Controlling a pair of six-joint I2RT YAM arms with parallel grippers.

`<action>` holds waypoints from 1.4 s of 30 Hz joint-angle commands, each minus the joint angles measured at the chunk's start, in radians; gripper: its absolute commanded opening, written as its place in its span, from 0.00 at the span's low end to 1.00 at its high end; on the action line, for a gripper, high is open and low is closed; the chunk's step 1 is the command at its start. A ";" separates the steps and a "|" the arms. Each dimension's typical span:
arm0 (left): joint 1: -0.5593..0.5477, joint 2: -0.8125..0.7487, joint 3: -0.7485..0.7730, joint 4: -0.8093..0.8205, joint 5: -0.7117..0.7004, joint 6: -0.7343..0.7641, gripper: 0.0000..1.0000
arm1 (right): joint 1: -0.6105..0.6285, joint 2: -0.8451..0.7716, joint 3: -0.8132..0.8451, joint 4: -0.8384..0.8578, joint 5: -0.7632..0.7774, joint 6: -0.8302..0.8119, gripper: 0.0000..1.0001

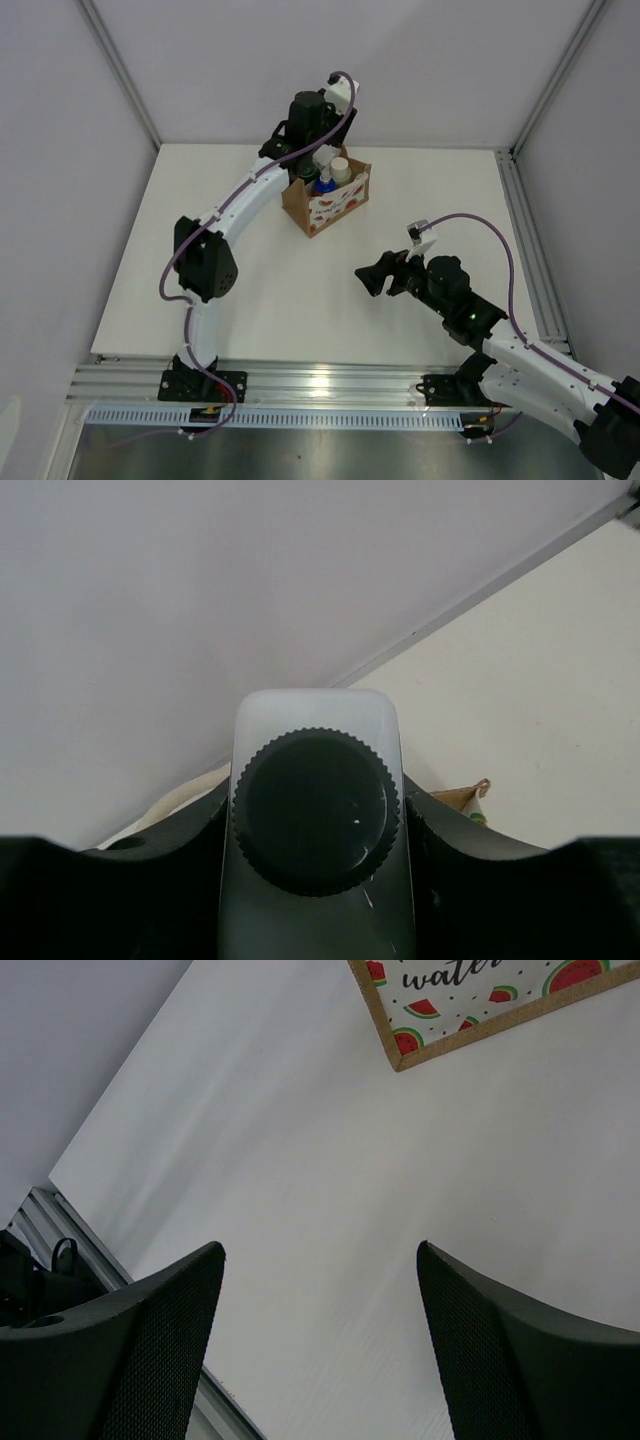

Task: Place the personal care products into the canvas bag

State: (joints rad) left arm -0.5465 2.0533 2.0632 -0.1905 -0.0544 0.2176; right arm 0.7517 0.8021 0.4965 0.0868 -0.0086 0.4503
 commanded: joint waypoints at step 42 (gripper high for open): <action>0.083 0.027 0.003 0.264 0.188 -0.004 0.00 | 0.005 0.008 0.050 0.030 -0.027 -0.002 0.81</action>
State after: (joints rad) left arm -0.4877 2.1441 2.0285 -0.0746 0.0837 0.2398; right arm 0.7517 0.8143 0.4999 0.0856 -0.0216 0.4442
